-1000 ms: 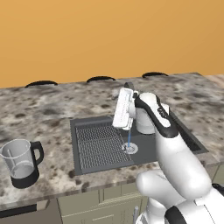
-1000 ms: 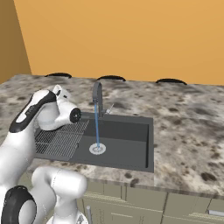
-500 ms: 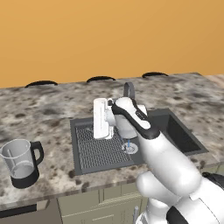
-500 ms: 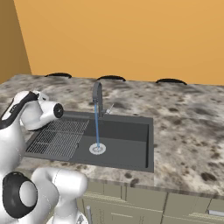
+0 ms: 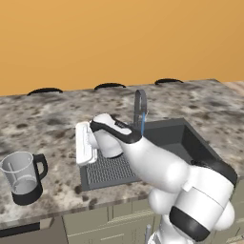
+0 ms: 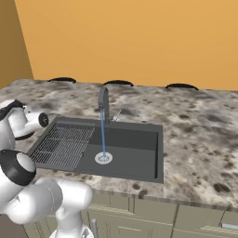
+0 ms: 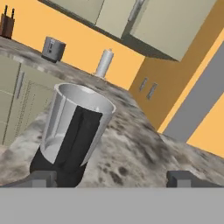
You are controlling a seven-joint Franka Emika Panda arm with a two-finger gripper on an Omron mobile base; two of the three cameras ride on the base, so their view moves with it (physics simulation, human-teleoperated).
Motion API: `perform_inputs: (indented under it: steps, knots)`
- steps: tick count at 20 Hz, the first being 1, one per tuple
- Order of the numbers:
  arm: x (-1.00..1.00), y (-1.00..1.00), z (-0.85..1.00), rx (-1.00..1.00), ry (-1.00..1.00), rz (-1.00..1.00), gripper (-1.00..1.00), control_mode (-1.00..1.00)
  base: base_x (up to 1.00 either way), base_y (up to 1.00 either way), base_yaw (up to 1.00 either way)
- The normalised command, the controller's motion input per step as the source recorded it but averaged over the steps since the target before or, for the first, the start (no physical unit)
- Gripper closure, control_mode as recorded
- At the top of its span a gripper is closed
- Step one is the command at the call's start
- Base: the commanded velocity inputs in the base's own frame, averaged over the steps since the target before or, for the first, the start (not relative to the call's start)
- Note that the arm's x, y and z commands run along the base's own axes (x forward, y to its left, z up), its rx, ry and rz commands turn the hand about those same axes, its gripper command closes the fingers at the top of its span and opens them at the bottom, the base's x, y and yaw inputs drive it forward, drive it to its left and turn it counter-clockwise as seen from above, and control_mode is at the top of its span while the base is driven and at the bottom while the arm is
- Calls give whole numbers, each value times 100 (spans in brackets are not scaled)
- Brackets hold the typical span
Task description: Turn on the sink faucet and place the jug under the water for a few seconds to fill it up.
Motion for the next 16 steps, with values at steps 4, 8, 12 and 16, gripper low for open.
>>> perform_inputs:
  steps: [4, 8, 12, 16]
  knots:
    - [-3, 53, -39, 0, 13, 0, -100, -100, 0, 0, 0]
    - [4, 25, -33, 0, 15, 0, -100, -100, 0, 0, 0]
    - [-27, 27, -22, 0, 4, 0, -100, -100, 0, 0, 0]
    - [-19, 22, -3, 0, 0, 0, -100, -100, 0, 0, 0]
